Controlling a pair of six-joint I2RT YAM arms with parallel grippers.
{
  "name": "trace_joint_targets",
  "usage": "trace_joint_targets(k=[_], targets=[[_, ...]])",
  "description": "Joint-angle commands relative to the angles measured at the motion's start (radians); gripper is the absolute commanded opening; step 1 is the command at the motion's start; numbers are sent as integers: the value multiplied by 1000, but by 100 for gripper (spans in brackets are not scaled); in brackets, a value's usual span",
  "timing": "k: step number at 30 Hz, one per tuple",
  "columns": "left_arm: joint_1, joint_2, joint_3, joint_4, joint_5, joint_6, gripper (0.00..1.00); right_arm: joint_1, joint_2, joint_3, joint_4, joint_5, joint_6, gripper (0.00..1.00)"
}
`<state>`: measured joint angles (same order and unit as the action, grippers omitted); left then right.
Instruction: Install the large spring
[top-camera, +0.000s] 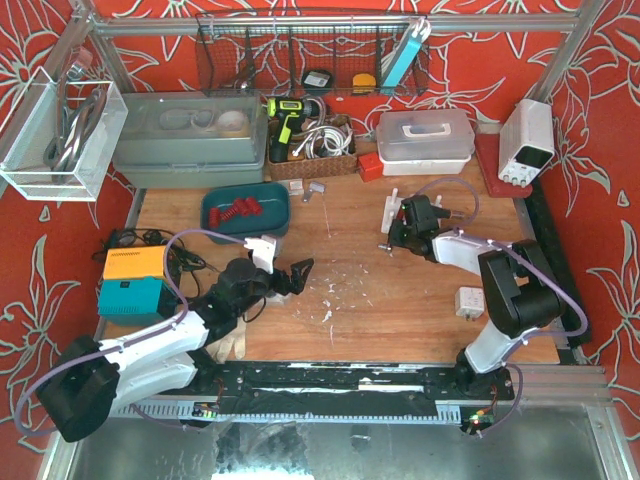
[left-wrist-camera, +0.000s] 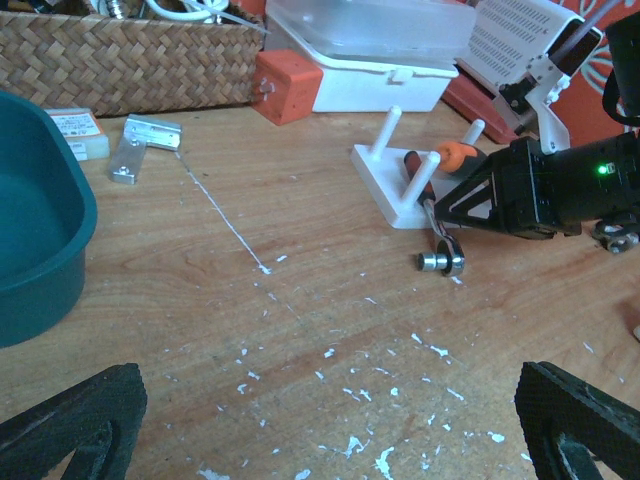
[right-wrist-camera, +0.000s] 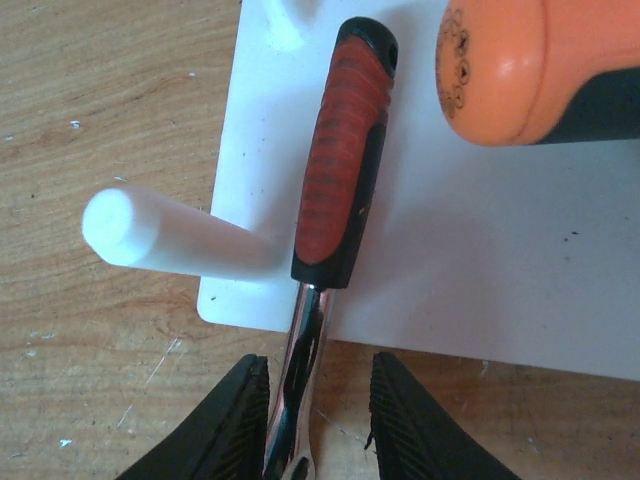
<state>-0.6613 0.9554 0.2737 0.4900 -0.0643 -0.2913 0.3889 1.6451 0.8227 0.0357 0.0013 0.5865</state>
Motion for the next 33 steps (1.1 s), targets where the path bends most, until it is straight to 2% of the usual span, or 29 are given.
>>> trace_joint_targets(k=[1,15,23,26,30,33], targets=[[-4,-17,-7,35,-28,11,100,14,31,35,11,36,11,33],[-5,2,-3,44,-26,11,100,22,146,109,-89,102,20,26],[-5,2,-2,47,-32,12,100,22,142,134,-152,141,32,19],[-4,2,-3,47,-34,14,100,24,119,131,-152,138,43,19],[-5,1,-2,47,-34,14,100,26,105,135,-167,136,67,26],[-4,-1,-2,45,-35,15,100,28,121,146,-170,143,68,26]])
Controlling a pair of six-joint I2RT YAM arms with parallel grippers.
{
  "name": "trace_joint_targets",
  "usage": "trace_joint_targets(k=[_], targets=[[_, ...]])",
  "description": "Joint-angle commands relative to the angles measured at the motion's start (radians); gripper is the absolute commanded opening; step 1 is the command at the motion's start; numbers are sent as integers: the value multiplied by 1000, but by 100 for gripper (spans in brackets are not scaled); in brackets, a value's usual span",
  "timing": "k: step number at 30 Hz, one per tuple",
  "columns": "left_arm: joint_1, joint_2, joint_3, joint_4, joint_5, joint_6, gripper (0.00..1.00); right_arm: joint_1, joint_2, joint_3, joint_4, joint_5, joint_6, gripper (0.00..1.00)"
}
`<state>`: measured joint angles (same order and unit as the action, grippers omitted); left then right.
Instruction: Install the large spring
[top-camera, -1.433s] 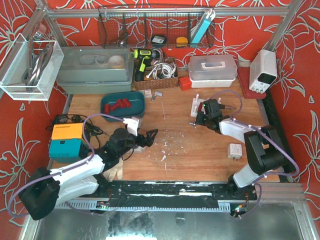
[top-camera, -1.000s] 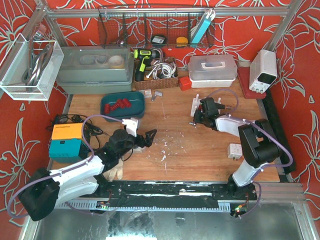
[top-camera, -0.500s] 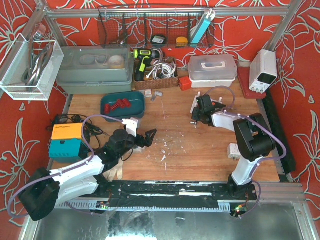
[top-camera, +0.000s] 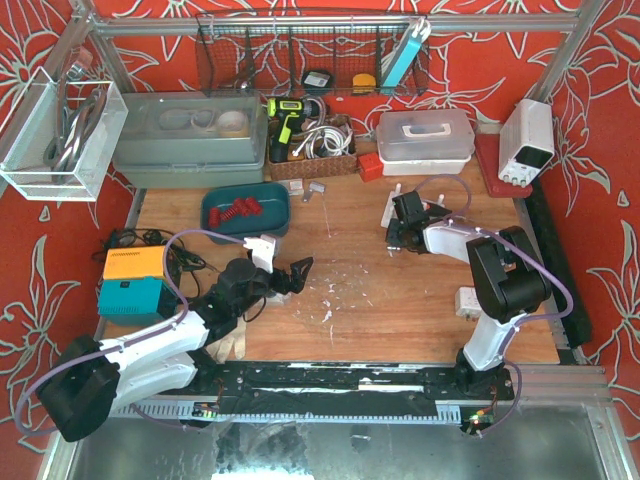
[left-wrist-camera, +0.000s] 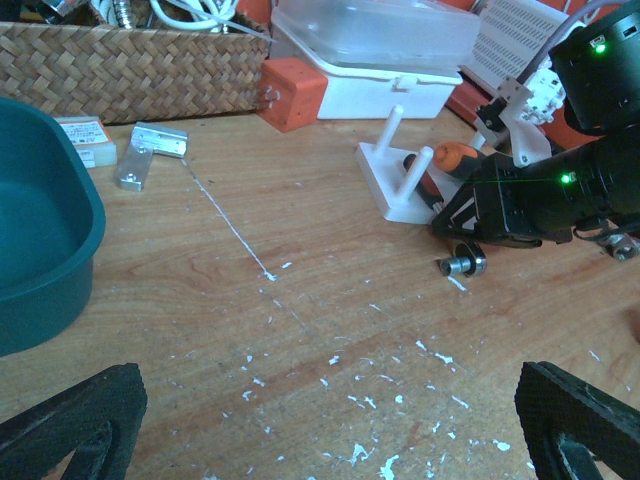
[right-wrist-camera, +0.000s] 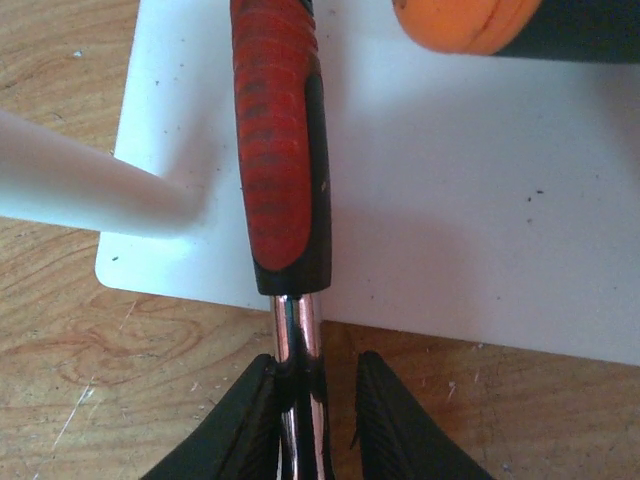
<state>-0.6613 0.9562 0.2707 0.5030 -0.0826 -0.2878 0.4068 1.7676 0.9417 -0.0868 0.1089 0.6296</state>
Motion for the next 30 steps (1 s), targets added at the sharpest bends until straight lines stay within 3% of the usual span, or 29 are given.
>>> trace_joint_targets(k=[1,8,15,30], targets=[[-5,-3,0,31,-18,13,100,10,4,26,-44,36,25,25],[-5,0,-1,32,-21,12,100,10,4,16,3,37,-28,19],[-4,-3,-2,32,-26,13,100,10,-76,-2,12,60,-85,0],[-4,-12,-13,39,-40,14,100,21,-333,-83,31,63,-133,0]])
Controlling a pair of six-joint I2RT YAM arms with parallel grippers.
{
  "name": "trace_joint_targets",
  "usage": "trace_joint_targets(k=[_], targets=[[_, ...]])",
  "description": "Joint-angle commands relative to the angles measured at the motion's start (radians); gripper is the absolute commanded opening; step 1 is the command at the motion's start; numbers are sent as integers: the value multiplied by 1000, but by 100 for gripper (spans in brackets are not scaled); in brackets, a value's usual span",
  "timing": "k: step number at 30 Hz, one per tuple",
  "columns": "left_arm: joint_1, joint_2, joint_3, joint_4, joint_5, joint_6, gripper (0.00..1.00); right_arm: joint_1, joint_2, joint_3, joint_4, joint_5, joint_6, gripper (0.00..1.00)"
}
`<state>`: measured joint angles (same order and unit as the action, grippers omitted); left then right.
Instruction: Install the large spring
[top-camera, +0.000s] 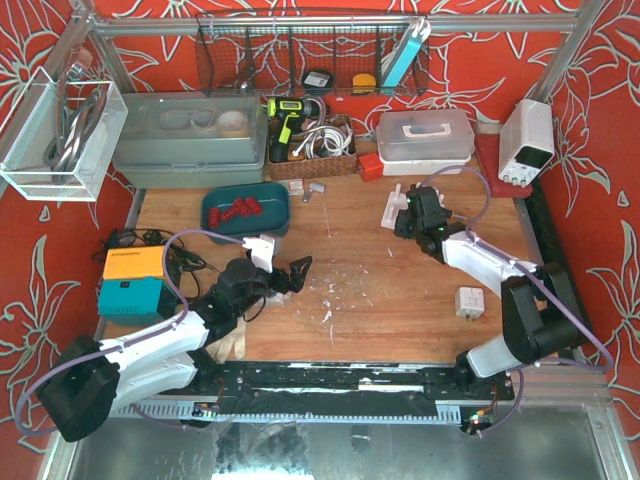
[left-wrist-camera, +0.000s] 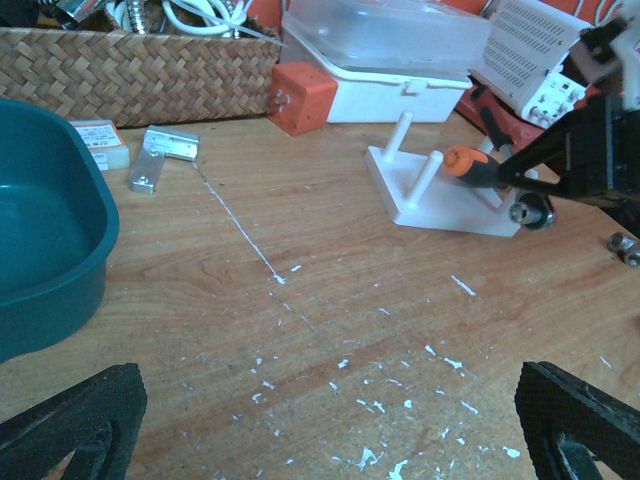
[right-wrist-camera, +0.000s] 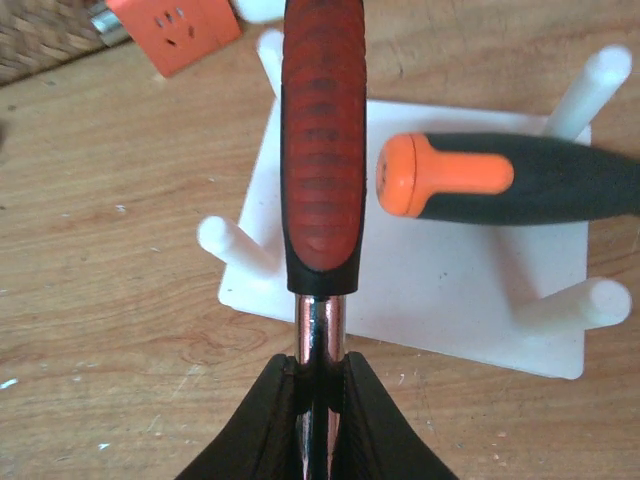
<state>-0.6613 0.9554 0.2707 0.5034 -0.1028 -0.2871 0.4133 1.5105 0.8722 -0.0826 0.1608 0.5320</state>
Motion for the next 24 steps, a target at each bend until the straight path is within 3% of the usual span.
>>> trace_joint_targets(k=[1,10,24], targets=[[-4,-10,-14,41,-19,13,100,21,-86,-11,30,3,-51,0],[-5,2,-18,56,-18,13,100,162,-57,61,76,-36,-159,0],[-6,9,-16,58,-21,15,100,277,363,350,63,42,-197,0]])
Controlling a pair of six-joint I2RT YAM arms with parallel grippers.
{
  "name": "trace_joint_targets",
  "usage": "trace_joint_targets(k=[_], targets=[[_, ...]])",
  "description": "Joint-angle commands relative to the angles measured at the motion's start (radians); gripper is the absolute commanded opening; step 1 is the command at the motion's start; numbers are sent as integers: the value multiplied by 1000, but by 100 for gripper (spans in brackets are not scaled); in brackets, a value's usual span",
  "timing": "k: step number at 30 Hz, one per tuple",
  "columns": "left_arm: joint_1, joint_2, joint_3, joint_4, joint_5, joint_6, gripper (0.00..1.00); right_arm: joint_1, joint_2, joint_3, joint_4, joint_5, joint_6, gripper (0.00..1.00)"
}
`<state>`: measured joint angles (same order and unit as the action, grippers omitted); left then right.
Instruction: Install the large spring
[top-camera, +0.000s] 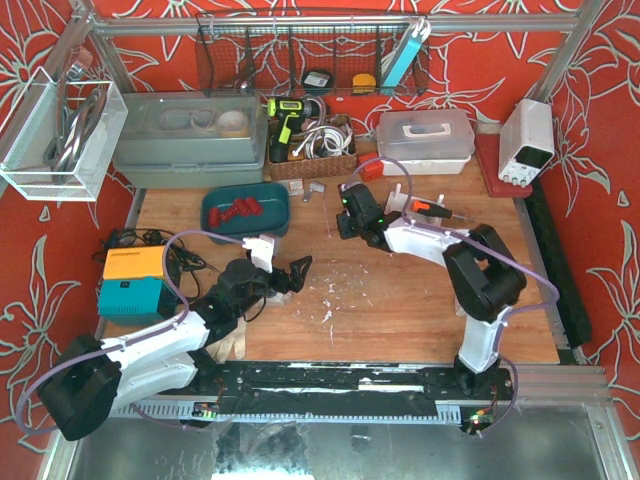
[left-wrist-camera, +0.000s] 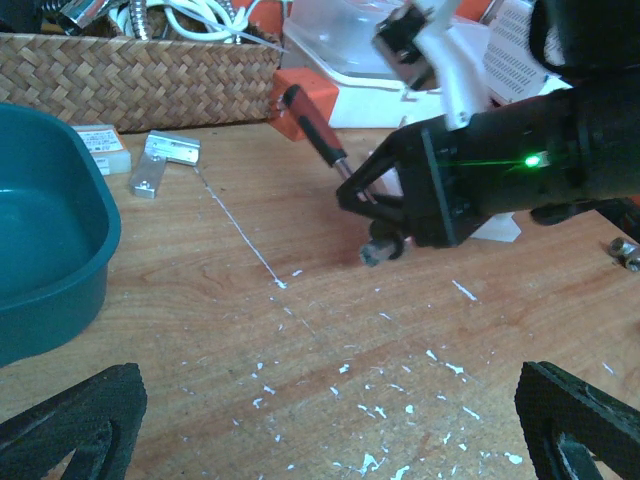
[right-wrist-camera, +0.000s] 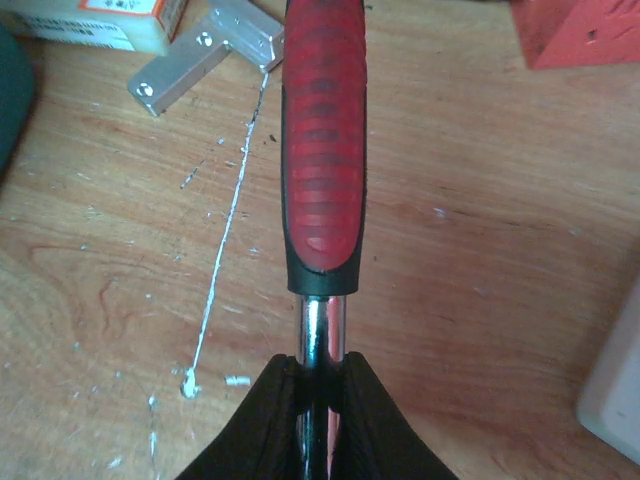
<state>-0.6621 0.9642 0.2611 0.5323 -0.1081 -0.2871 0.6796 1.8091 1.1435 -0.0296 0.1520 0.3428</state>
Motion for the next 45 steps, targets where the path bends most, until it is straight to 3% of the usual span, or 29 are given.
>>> trace_joint_targets(k=[1,7,19,28,38,42,45], targets=[[-5,1,-7,30,-14,16,100,11,90,99,4,58,0,0],[-5,6,-6,34,-6,14,100,11,241,240,-82,129,44,5],[-6,-1,-2,24,-8,20,100,9,352,414,-238,189,99,35],[-7,-13,-2,27,35,32,100,5,86,289,-261,163,-10,47],[-96,0,9,72,149,108,100,-64,-202,94,-285,188,-300,53],[-149,17,19,71,114,134,100,-144,-273,29,-298,12,-452,56],[-164,61,28,69,103,140,100,-193,-278,13,-334,10,-565,57]])
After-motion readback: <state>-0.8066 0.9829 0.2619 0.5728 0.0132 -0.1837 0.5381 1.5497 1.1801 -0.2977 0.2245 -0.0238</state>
